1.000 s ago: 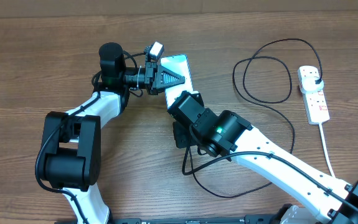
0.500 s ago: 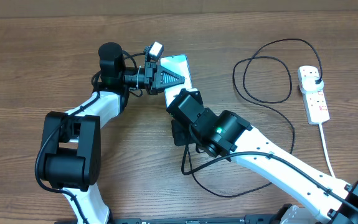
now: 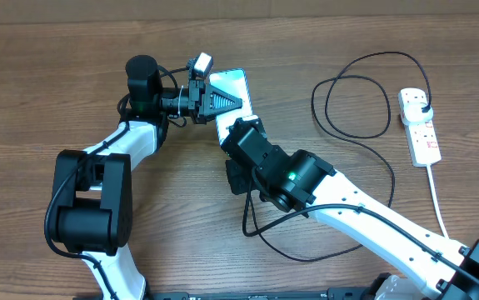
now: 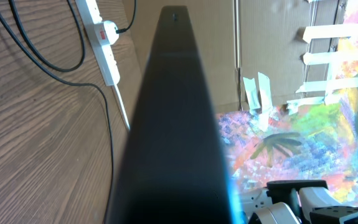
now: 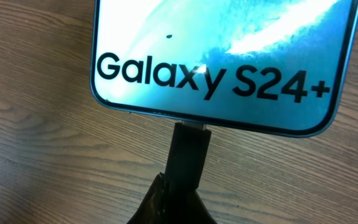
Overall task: Plug charger to phone and switch on socket
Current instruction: 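Push the USB-C plug up into the phone's bottom port with right gripper, then lower the phone flat onto the table with the left gripper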
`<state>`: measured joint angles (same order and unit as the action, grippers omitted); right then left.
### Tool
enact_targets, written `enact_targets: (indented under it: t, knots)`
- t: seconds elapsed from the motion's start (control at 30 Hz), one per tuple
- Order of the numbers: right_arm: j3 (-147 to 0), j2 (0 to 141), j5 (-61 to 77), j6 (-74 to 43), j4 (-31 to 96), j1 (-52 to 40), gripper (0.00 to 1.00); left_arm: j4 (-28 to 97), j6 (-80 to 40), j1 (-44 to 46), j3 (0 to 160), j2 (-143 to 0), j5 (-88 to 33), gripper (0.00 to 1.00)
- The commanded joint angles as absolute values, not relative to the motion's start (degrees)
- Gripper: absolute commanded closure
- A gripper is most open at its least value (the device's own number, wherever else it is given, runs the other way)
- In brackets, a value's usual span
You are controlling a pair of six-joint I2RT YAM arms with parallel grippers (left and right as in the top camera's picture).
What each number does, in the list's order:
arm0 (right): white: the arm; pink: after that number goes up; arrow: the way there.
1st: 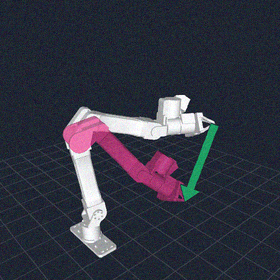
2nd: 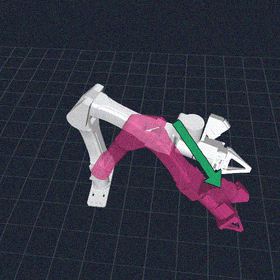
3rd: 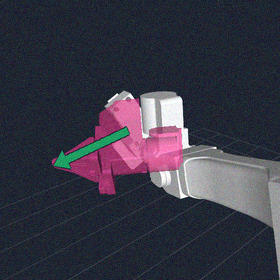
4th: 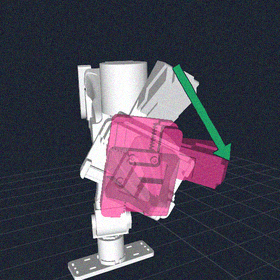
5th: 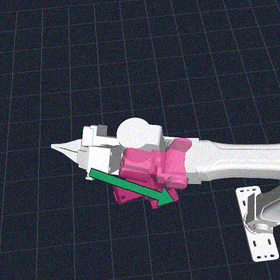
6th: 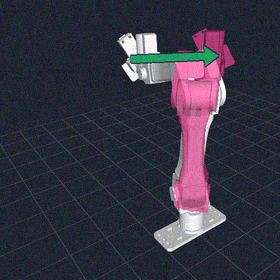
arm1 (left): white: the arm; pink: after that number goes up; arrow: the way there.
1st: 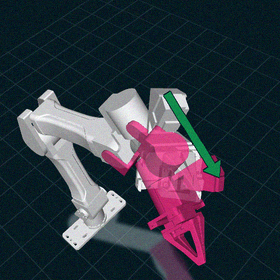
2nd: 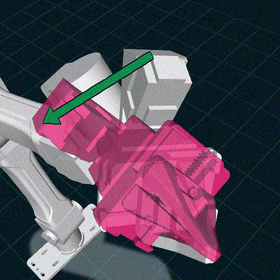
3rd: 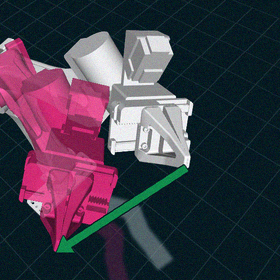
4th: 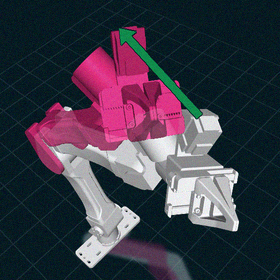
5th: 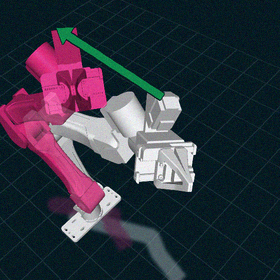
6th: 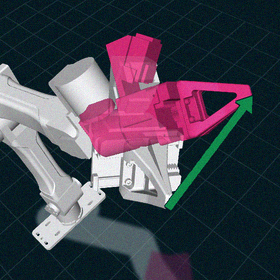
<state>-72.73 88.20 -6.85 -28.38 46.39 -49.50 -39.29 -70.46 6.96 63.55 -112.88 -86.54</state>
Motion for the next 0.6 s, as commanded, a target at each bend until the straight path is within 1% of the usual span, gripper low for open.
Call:
enact_targets:
  t: [0.0, 0.17, 0.2, 0.27, 0.4, 0.47, 0.53, 0.57]
  knots:
    - [-75.26, 88.14, -8.95, -26.41, 40.84, -48.99, 0.96, -39.48, -67.96, 9.10, 63.77, -112.44, -90.59, 0.96]
    - [-76.16, 88.14, -7.57, -25.23, 40.38, -46.50, 0.96, -39.48, -66.13, 9.23, 63.77, -112.42, -90.56, 0.96]
    - [-76.16, 88.14, -7.05, -25.26, 40.38, -46.28, 0.95, -39.48, -65.95, 9.23, 63.77, -112.44, -90.56, 0.96]
    - [-76.16, 88.14, -4.01, -25.23, 40.40, -45.65, 0.87, -39.51, -65.43, 9.23, 63.77, -112.44, -90.56, 0.96]
    - [-76.27, 87.68, -0.25, -25.26, 41.08, -45.23, 0.66, -39.48, -64.03, 8.99, 63.77, -112.44, -89.95, 0.96]
    - [-76.27, 86.83, -0.27, -25.23, 42.15, -45.23, 0.59, -39.51, -64.01, 8.99, 63.77, -112.42, -88.23, 0.96]
    - [-76.27, 85.17, -0.36, -25.21, 43.66, -45.19, 0.49, -39.48, -63.64, 9.28, 63.77, -112.42, -84.86, 0.96]
    - [-76.27, 84.31, -0.32, -25.23, 44.25, -45.01, 0.46, -39.48, -63.35, 9.50, 63.77, -112.44, -83.68, 0.96]
